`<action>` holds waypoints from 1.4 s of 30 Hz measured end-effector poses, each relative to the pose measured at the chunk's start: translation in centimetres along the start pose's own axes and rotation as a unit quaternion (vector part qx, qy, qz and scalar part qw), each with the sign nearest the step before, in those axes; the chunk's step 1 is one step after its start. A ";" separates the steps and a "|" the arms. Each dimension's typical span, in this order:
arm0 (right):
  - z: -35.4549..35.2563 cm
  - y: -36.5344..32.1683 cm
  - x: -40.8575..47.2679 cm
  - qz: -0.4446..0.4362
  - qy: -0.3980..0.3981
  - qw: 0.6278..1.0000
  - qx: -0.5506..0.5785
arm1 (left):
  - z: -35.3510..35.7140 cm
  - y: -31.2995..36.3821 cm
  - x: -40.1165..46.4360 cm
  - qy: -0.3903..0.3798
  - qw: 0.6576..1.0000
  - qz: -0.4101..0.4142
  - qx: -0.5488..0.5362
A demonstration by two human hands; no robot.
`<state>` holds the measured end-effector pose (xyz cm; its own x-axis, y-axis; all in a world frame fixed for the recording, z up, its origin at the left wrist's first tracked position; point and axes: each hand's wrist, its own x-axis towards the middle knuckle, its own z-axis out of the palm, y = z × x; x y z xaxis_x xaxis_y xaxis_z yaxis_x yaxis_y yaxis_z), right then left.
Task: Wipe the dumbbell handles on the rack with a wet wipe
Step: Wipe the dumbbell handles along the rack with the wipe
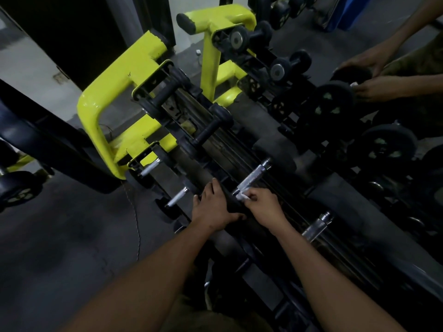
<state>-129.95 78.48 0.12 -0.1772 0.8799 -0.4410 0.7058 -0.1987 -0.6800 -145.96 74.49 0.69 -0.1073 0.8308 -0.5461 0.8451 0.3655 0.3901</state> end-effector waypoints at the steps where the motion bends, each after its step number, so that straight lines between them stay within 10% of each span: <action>1: 0.3 0.1 0.2 0.023 0.002 0.999 0.023 | 0.0 0.0 0.0 0.000 1.000 -0.001 0.000; 16: 0.8 -1.3 2.3 0.218 -0.065 0.894 0.386 | -0.2 0.1 -0.2 0.005 1.000 0.001 0.014; 26: -1.0 -0.3 4.7 0.238 0.171 0.679 0.673 | -0.5 0.4 -0.4 -0.010 0.999 -0.003 0.034; 32: -0.2 -0.7 3.9 0.176 0.241 0.645 0.703 | -0.5 0.4 -0.3 -0.009 0.999 -0.002 0.039; 42: 0.3 1.0 1.5 -0.010 0.294 0.942 0.163 | -0.3 0.2 -0.1 -0.001 0.999 -0.001 0.032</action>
<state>-129.71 79.49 -1.42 0.2904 0.9526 -0.0904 0.4410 -0.2171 -0.8709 -145.93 74.63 1.09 -0.1082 0.8295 -0.5479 0.8767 0.3395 0.3408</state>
